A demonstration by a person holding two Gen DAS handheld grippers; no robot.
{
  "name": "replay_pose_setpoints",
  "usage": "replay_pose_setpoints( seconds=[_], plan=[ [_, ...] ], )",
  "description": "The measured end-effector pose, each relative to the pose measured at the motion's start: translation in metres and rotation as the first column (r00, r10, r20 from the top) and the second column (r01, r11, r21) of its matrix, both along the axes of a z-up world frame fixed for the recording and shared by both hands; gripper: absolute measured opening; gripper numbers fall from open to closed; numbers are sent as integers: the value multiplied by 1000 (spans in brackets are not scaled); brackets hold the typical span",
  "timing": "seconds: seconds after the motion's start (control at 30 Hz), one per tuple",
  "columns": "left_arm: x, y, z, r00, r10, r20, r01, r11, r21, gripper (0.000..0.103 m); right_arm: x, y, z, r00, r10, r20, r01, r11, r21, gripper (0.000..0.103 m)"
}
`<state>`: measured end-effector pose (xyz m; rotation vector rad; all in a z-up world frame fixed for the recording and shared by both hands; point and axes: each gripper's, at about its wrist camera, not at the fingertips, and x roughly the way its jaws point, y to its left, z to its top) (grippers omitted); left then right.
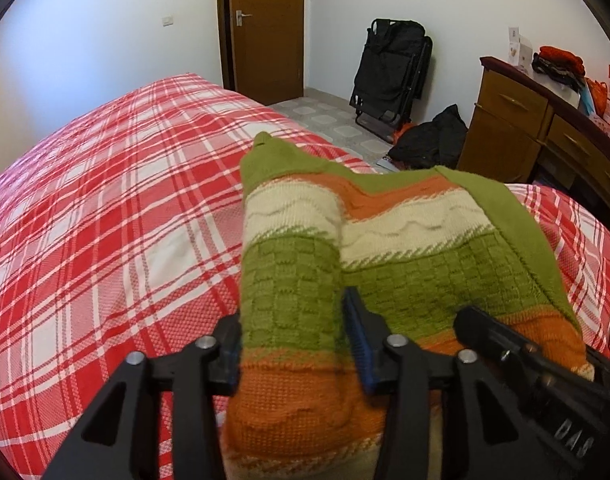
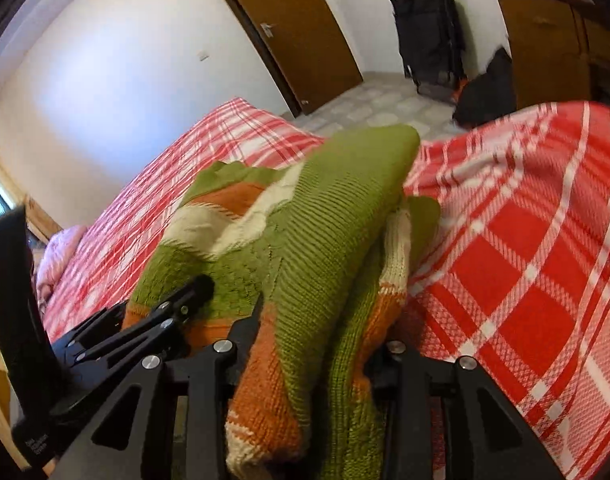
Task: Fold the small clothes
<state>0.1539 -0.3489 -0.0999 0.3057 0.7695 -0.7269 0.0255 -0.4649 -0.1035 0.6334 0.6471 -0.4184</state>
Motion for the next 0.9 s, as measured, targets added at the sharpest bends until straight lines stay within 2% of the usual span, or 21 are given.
replay_pose_setpoints(
  seconds=[0.07,0.17,0.27,0.33,0.4,0.43,0.5,0.53,0.57,0.6,0.67,0.77,0.83,0.9],
  plan=[
    [0,4,0,999,18,27,-19,1000,24,73,-3,-1,-1,1000,0,3,-1,1000,17,43],
    [3,17,1,999,41,20,-41,999,29,89,-19,-1,2,1000,-3,20,2,1000,28,45],
    [5,39,6,998,54,-24,-54,999,-1,90,-37,5,13,999,-36,15,37,999,-33,45],
    [3,53,10,997,73,-25,-73,997,-6,90,-48,15,28,996,-89,7,89,988,-128,45],
    [-3,65,16,996,95,-2,-95,995,-8,90,-55,33,46,992,-125,11,124,959,-256,45],
    [-7,70,19,995,103,8,-103,995,-11,89,-56,40,52,993,-114,15,113,950,-292,45],
    [-15,77,23,992,119,29,-119,993,-2,89,-50,60,59,1000,-31,-2,29,938,-345,45],
    [-19,80,23,991,125,35,-125,992,3,89,-47,71,58,1000,15,-18,-20,934,-357,41],
    [-22,84,24,991,133,32,-133,991,1,89,-44,77,56,998,44,-33,-53,930,-363,27],
    [-24,87,23,990,140,23,-140,990,-4,89,-39,88,51,995,81,-65,-100,922,-374,21],
    [-29,91,19,989,148,11,-148,989,-4,89,-37,101,40,988,114,-104,-146,913,-382,20],
    [-32,88,8,990,143,21,-143,989,44,89,-38,102,22,981,116,-153,-164,920,-355,20],
    [-33,87,2,988,150,28,-152,987,60,89,-39,92,8,978,91,-185,-145,941,-305,20],
    [-34,87,0,988,149,36,-152,986,73,90,-41,80,-2,981,90,-170,-132,960,-248,17]
  ],
)
